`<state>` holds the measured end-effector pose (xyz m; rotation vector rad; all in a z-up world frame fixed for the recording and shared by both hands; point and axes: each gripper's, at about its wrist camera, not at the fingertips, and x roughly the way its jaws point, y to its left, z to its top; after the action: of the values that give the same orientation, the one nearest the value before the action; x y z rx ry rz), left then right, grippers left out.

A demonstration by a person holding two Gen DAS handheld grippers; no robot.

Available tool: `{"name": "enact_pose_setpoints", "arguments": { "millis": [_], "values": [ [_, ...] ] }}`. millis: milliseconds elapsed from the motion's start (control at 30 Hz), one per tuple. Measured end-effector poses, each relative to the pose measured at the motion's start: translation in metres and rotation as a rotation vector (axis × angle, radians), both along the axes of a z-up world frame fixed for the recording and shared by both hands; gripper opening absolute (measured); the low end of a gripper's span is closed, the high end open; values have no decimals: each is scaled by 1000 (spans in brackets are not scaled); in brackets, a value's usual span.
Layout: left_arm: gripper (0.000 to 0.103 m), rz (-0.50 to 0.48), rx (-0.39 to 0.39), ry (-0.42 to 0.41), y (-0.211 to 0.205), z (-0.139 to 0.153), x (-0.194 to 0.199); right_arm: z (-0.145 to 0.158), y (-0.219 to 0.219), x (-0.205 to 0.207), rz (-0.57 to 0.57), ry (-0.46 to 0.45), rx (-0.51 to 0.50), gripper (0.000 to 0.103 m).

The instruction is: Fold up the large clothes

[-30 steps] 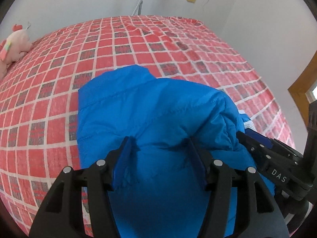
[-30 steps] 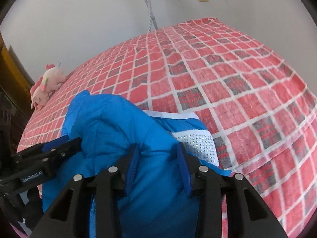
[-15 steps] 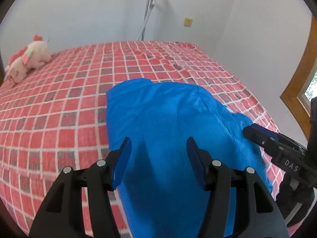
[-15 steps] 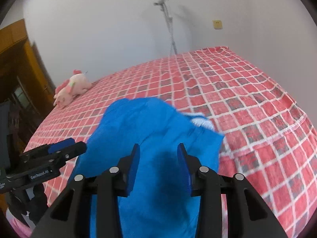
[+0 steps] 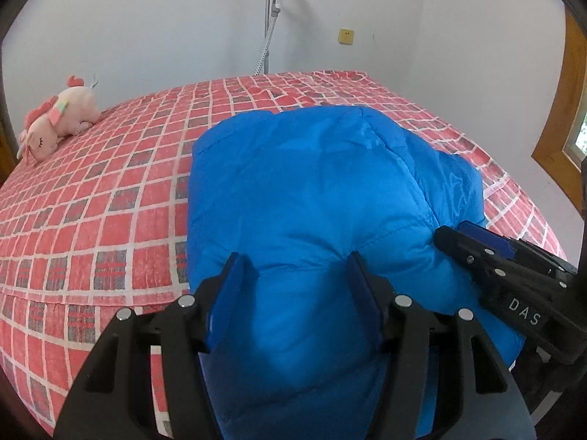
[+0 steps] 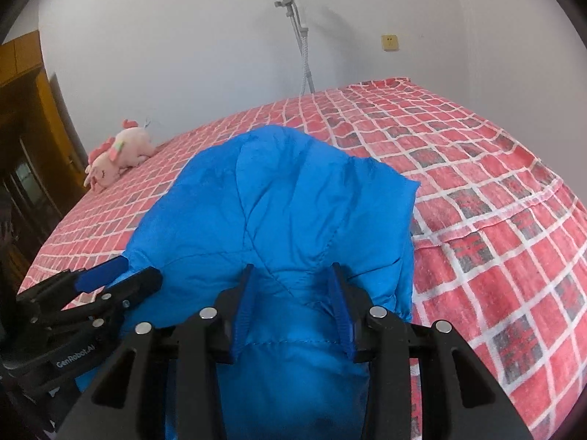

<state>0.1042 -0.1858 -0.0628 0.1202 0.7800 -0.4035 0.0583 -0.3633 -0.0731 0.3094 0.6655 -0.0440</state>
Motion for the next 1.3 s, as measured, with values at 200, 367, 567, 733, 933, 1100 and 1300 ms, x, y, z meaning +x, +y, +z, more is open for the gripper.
{"name": "enact_pose_setpoints", "arguments": {
  "millis": [200, 367, 567, 733, 933, 1100, 1300],
  "values": [
    [58, -1, 5, -1, -1, -3, 1, -7, 2, -2, -12, -28, -14, 39],
    [58, -7, -7, 22, 1, -2, 3, -4, 3, 0, -11, -16, -18, 40],
    [58, -26, -28, 57, 10, 6, 5, 11, 0, 0, 20, 14, -10, 42],
    [59, -12, -55, 89, 32, 17, 9, 26, -8, -12, 30, 26, 3, 54],
    [59, 14, -76, 151, 66, 20, 24, 34, -34, -24, 42, 110, 68, 65],
    [67, 10, -90, 209, 79, 13, 32, 21, -42, -21, 103, 219, 150, 68],
    [71, -15, -34, 209, 68, 8, 27, 2, -31, -8, 181, 345, 155, 72]
  ]
}}
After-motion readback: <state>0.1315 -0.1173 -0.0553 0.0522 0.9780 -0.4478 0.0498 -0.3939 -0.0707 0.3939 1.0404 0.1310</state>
